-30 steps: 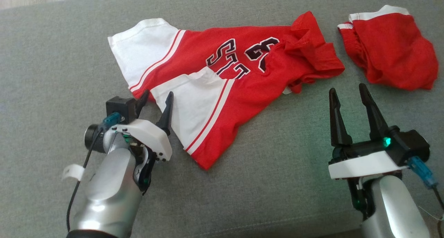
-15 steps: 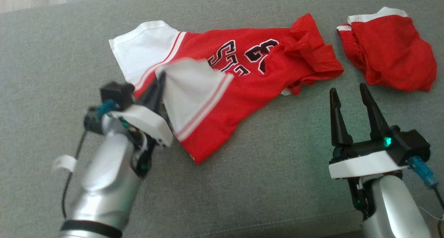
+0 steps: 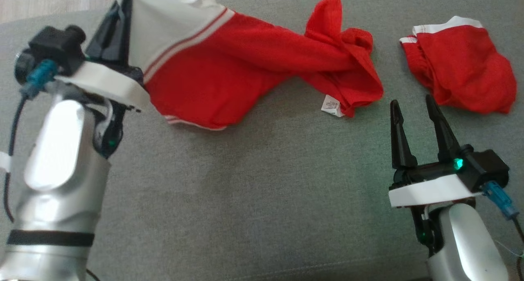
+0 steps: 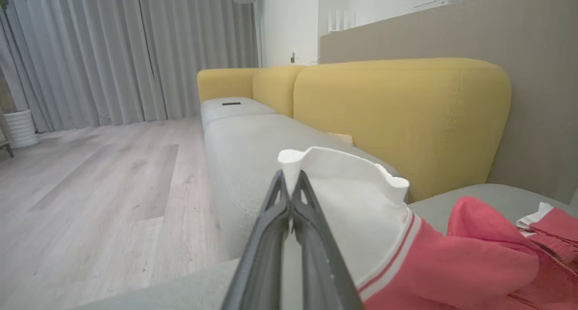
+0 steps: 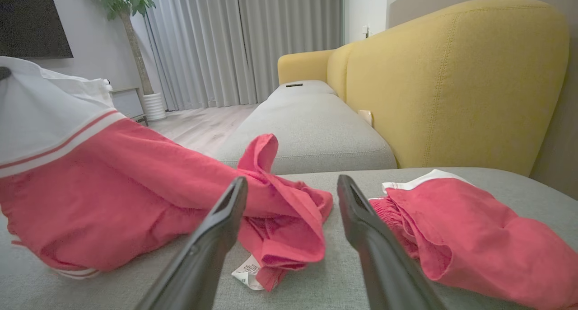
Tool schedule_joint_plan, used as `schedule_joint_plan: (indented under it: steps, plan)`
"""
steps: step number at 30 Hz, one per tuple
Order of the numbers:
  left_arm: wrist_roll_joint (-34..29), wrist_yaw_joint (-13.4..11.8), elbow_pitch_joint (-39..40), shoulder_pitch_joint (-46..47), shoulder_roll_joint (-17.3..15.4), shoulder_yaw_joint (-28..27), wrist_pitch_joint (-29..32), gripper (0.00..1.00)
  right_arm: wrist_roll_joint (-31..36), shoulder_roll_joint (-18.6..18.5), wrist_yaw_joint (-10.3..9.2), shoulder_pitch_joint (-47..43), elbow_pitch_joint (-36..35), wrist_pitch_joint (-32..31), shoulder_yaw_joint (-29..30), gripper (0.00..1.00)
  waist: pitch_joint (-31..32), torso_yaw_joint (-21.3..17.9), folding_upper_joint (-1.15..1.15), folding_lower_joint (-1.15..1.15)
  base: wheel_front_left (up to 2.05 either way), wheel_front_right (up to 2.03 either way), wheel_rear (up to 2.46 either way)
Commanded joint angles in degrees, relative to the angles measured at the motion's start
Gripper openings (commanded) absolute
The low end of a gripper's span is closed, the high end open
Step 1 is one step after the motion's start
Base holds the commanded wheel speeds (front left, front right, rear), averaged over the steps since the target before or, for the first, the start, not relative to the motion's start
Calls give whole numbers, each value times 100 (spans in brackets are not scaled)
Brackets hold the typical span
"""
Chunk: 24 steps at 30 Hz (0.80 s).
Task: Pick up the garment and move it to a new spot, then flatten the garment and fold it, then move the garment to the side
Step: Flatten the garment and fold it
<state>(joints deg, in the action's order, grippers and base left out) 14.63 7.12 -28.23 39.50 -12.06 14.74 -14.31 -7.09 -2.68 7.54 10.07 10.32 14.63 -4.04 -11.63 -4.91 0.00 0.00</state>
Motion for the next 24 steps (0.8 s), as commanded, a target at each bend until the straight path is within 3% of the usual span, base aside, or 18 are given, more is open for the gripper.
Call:
schedule_joint_plan:
  steps: [1,8,12,18,24]
  plan:
    - [-13,21,148,286,-279,-152,-68,0,-36,-20,-5,159,-160,37,-131,100,4,12,0,0,0,0,0]
    - [-60,33,31,541,-499,220,-68,0,-33,-20,-5,170,-156,37,-180,100,-31,40,0,0,0,0,0]
    - [-55,34,480,357,-744,633,-68,0,-52,-20,-5,176,-188,37,-149,100,-32,55,0,0,0,0,0]
    - [-64,35,1710,-649,-1265,1044,-69,0,-35,-20,-5,20,-141,37,6,100,124,261,0,0,0,0,0]
    - [12,36,2382,-1842,-1945,1636,-69,0,-26,-20,-5,-30,-52,37,2,100,322,502,0,0,0,0,0]
